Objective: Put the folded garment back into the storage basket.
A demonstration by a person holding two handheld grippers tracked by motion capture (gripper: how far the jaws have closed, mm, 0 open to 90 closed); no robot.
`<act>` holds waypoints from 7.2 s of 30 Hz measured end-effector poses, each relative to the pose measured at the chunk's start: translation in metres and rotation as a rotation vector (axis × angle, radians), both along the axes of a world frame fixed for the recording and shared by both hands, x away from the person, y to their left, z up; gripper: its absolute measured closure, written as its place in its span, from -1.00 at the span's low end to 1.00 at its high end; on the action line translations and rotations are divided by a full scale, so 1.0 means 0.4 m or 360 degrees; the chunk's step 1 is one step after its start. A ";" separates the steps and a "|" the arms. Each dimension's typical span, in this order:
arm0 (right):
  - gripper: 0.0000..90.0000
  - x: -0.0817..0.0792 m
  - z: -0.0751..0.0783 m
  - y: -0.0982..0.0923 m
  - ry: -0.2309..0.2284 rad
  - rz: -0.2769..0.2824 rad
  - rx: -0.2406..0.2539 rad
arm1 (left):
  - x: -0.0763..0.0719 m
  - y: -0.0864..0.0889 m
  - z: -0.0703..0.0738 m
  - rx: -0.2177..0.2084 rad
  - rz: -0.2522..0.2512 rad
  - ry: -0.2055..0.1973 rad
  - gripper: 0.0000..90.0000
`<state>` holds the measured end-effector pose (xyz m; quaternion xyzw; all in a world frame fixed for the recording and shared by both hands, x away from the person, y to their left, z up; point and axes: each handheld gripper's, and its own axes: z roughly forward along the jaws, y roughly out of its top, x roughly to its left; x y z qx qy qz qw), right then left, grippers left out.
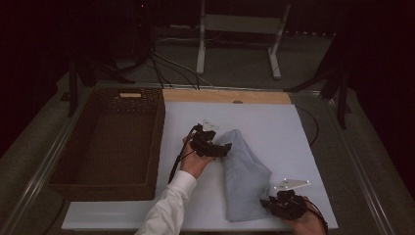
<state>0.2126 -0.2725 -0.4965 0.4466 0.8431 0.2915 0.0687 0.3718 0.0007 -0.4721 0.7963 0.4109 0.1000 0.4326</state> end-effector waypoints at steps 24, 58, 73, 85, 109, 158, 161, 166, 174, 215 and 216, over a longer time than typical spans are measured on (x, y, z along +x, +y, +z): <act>0.68 -0.002 0.000 -0.001 0.0006 0.0008 -0.0002 | 0.029 -0.027 -0.098 0.0121 0.0014 0.0161 -0.65; 0.68 -0.003 0.000 0.001 0.0008 0.0016 -0.0008 | 0.022 -0.085 -0.109 0.0190 -0.0219 0.0244 0.69; 0.68 -0.001 0.001 0.002 0.0011 -0.0010 0.0022 | 0.017 -0.075 -0.070 0.0116 -0.0213 0.0211 0.90; 0.70 -0.001 0.009 0.002 0.0008 -0.0028 0.0085 | 0.005 -0.068 -0.028 0.0067 -0.0215 0.0149 0.90; 0.71 0.009 0.037 -0.008 -0.0004 -0.0097 0.0305 | -0.011 -0.061 0.046 0.0038 -0.0209 0.0025 0.90; 0.72 0.065 0.097 0.022 -0.0078 -0.0083 0.0351 | 0.005 -0.019 0.134 -0.0008 -0.0165 -0.0033 0.90; 0.72 0.068 0.099 0.025 -0.0078 -0.0081 0.0355 | 0.008 -0.015 0.134 -0.0009 -0.0162 -0.0027 0.90; 0.72 0.073 0.101 0.029 -0.0076 -0.0076 0.0358 | 0.010 -0.011 0.136 -0.0021 -0.0148 -0.0026 0.90; 0.72 0.079 0.107 0.036 -0.0084 -0.0072 0.0373 | 0.016 -0.002 0.143 -0.0027 -0.0138 -0.0025 0.90; 0.72 0.131 0.155 0.112 -0.0104 -0.0007 0.0449 | 0.038 0.042 0.179 -0.0035 -0.0083 -0.0047 0.90; 0.72 0.132 0.156 0.114 -0.0103 -0.0005 0.0452 | 0.038 0.043 0.179 -0.0039 -0.0081 -0.0045 0.90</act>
